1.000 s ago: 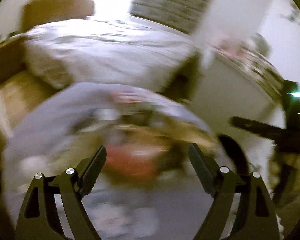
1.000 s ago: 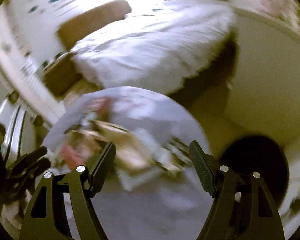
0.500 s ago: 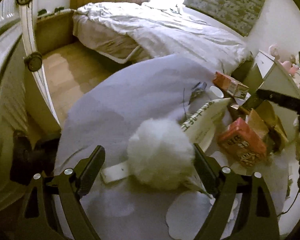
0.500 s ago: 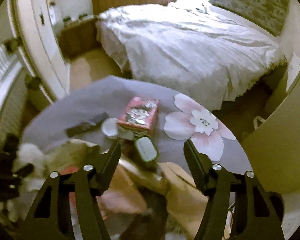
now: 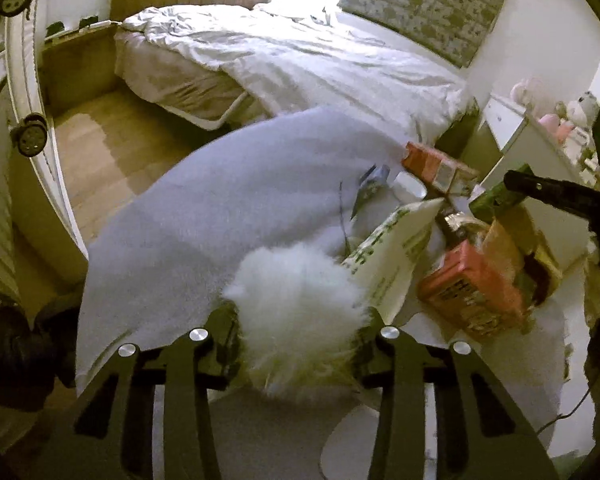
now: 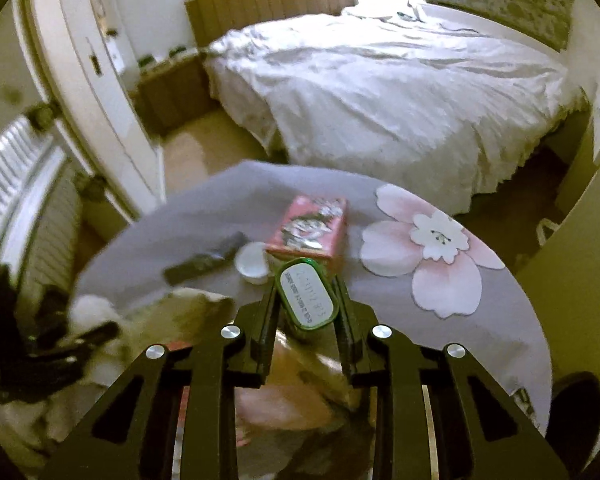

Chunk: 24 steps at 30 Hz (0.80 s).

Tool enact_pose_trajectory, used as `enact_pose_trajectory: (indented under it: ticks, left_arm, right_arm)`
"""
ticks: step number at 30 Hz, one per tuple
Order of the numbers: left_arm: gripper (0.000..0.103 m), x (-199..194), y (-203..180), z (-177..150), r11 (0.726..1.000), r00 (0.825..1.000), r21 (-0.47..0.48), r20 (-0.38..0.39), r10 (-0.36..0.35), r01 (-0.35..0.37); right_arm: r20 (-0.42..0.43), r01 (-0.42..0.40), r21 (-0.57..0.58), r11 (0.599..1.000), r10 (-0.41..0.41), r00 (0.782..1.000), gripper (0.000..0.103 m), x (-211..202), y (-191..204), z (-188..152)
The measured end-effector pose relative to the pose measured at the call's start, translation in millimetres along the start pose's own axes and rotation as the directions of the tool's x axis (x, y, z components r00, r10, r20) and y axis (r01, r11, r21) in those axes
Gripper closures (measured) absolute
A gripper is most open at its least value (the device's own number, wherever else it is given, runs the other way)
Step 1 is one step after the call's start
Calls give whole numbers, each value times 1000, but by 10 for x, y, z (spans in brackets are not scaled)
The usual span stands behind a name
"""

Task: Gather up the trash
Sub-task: 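Carry both items over the black bin and open both tools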

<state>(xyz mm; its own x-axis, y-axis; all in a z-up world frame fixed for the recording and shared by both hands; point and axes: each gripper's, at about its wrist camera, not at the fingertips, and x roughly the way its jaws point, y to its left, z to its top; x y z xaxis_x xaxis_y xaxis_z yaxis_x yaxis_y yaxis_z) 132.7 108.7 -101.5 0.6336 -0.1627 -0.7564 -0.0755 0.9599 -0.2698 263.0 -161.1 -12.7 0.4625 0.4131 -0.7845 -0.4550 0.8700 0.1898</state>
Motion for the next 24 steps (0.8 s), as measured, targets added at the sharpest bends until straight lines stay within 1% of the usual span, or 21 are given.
enact_pose_trajectory:
  ticks: [3,6,8,11,14,17,20,23,24]
  left_arm:
    - [62,-197,-76,47,999,999,6,37,-36,36]
    - [62,-404,-231,129,996,995,42,71,-77,74]
    - [62,-495,-349,186,993,992,67,80,-102,96]
    - [62,-602,-618,301,982,983,111,88,-161,151]
    - [62,-607,-903,376,968,974,156,79,-212,198]
    - [62,-559,-1300,428,941,957,203,46,-287,272]
    - [62,-491,-1773,473,899,932,266,9,-364,348]
    - [62,-406,-2283,455,847,904,336,-35,-426,412]
    - [62,-355,-2479,436,824,893,364,-53,-446,433]
  right_arm:
    - [48,-56,24,998,55,997,76,-302,9,-8]
    - [95,-89,35,995,86,992,76,-630,7,-22]
    - [121,-99,42,994,94,988,76,-847,-13,-54]
    - [148,-113,74,991,101,984,76,-1120,-130,-99]
    - [167,-99,116,988,79,983,76,-1367,-318,-174]
    - [186,-74,170,983,42,982,76,-1606,-569,-294]
    - [194,-23,221,975,-21,981,76,-1784,-873,-440]
    - [191,27,294,955,-87,978,76,-1948,-1228,-637]
    - [190,41,322,946,-107,976,76,-2000,-1355,-710]
